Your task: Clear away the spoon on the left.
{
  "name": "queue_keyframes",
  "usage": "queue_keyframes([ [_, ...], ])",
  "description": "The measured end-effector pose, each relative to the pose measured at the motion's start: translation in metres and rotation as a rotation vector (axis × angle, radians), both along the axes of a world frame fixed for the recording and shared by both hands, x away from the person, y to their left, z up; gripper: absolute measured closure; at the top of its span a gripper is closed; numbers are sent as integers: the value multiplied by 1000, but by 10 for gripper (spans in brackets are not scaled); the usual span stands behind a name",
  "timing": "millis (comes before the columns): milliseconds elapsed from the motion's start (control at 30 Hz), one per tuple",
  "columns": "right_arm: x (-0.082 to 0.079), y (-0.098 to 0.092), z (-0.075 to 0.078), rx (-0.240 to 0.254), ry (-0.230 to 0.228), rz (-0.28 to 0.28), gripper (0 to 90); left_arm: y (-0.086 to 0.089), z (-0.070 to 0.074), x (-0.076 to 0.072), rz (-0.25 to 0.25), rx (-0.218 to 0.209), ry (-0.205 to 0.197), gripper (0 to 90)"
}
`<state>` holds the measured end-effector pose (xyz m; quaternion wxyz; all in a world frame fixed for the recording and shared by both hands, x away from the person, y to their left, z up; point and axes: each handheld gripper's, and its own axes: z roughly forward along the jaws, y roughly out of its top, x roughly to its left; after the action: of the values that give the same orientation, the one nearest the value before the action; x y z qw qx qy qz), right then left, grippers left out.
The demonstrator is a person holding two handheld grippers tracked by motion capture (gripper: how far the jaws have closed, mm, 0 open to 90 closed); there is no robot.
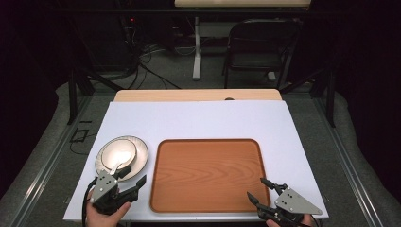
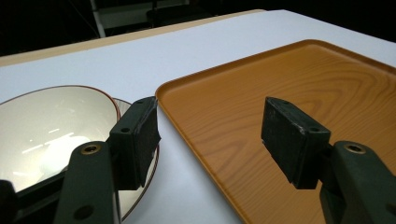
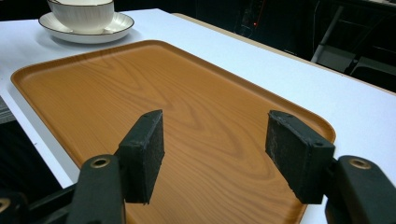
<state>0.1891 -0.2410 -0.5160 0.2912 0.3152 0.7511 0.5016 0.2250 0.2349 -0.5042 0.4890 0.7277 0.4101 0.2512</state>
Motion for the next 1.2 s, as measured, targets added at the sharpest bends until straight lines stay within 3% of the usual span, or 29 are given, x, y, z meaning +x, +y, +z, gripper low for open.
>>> queue_keyframes([
  [133, 0, 0, 0, -2, 2, 0, 369, 2, 0, 3, 3, -34, 49, 406],
  [333, 1, 0, 0, -2, 9, 0, 369, 3, 7, 5, 29, -14, 81, 431],
  [433, 1, 0, 0, -2, 9, 0, 369, 3, 14, 6, 47, -35, 111, 478],
  [533, 1, 0, 0, -1, 11, -1, 369, 3, 21, 9, 64, -2, 117, 538],
  [733, 2, 0, -1, -6, 16, 4, 368, 4, 33, 16, 78, 22, 153, 616],
  [767, 2, 0, -1, -6, 18, 4, 368, 4, 35, 16, 82, 29, 161, 663],
  [900, 2, 0, -1, -3, 21, 4, 366, 4, 40, 21, 102, 55, 200, 763],
  [933, 2, 0, -1, -3, 23, 5, 366, 6, 41, 24, 106, 60, 230, 786],
  [967, 2, 0, -1, -3, 23, 5, 366, 6, 41, 24, 106, 60, 230, 801],
  [1067, 3, 0, -1, -2, 25, 5, 365, 10, 42, 30, 131, 93, 283, 838],
  [1200, 2, 0, -1, -2, 25, 5, 364, 13, 42, 33, 154, 100, 324, 883],
])
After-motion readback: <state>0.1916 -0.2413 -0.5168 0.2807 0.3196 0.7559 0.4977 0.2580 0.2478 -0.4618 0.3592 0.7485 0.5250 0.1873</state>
